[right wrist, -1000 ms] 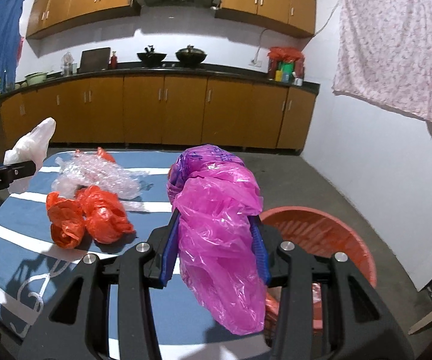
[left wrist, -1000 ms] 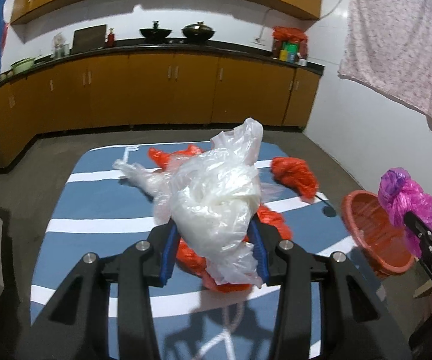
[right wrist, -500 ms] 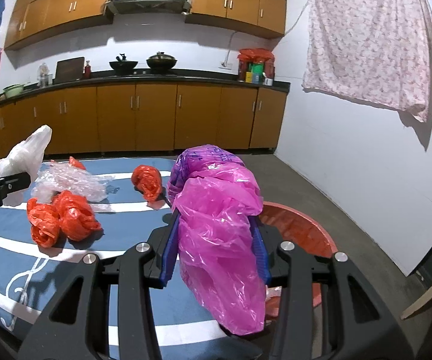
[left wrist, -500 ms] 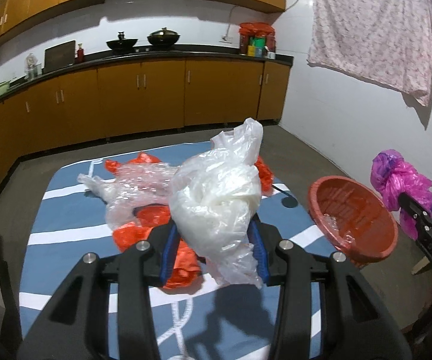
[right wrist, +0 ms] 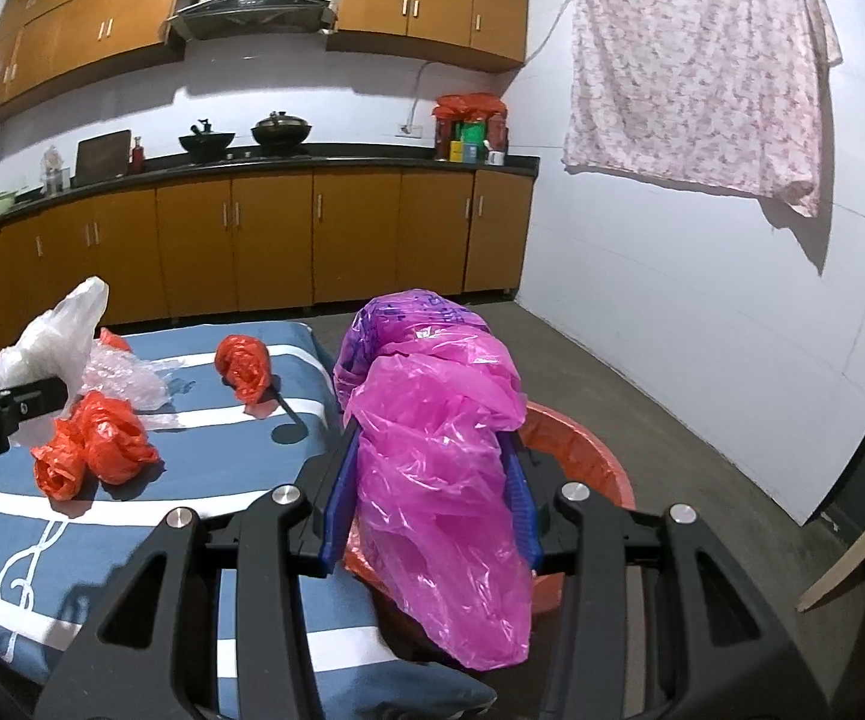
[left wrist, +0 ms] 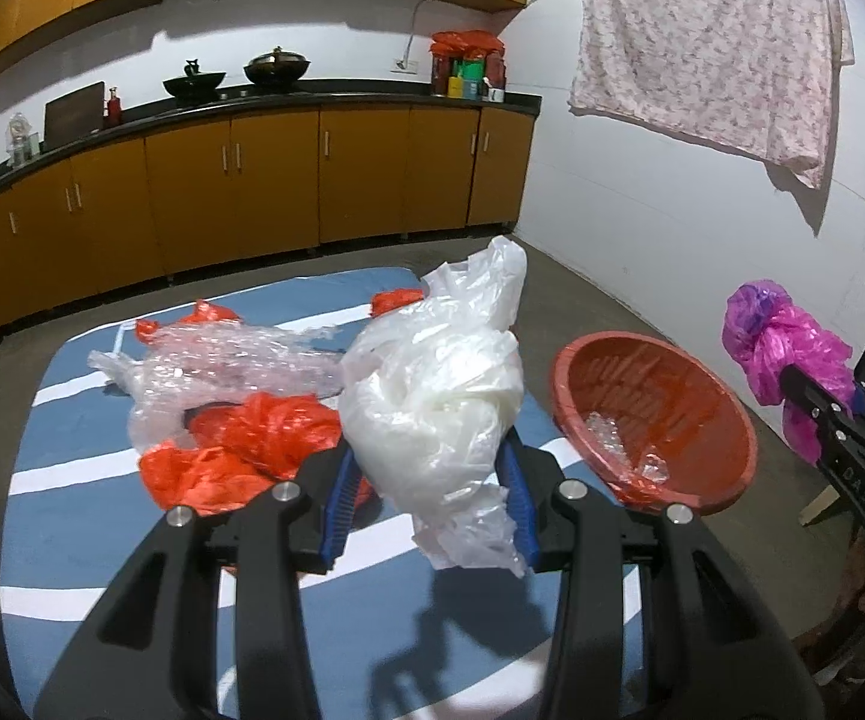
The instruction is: Collect trash
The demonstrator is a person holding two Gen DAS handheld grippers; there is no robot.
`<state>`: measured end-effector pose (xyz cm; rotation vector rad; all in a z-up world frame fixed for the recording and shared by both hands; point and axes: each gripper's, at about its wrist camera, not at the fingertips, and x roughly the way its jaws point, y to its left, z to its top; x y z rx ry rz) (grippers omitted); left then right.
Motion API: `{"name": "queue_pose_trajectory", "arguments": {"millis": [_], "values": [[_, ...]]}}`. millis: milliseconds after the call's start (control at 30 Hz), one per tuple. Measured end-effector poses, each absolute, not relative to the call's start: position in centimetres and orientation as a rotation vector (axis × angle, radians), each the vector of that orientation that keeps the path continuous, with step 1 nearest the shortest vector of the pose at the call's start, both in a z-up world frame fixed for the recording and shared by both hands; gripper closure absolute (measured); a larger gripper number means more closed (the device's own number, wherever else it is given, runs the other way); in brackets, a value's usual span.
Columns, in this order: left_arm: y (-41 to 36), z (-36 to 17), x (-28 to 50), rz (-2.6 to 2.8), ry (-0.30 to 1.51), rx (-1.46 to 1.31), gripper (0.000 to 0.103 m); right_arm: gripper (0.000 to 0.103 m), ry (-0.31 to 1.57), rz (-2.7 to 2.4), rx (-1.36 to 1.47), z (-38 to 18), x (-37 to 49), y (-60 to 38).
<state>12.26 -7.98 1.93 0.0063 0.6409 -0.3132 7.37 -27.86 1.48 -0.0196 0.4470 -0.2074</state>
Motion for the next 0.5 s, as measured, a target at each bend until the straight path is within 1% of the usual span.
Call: {"name": "queue_pose_trajectory", "arguments": {"millis": [500], "values": [[-12.2, 0.8, 13.2, -0.411, 0.687, -0.021, 0.061, 0.059, 0.447, -0.255, 0.018, 1.0, 7.3, -30.2]]}}
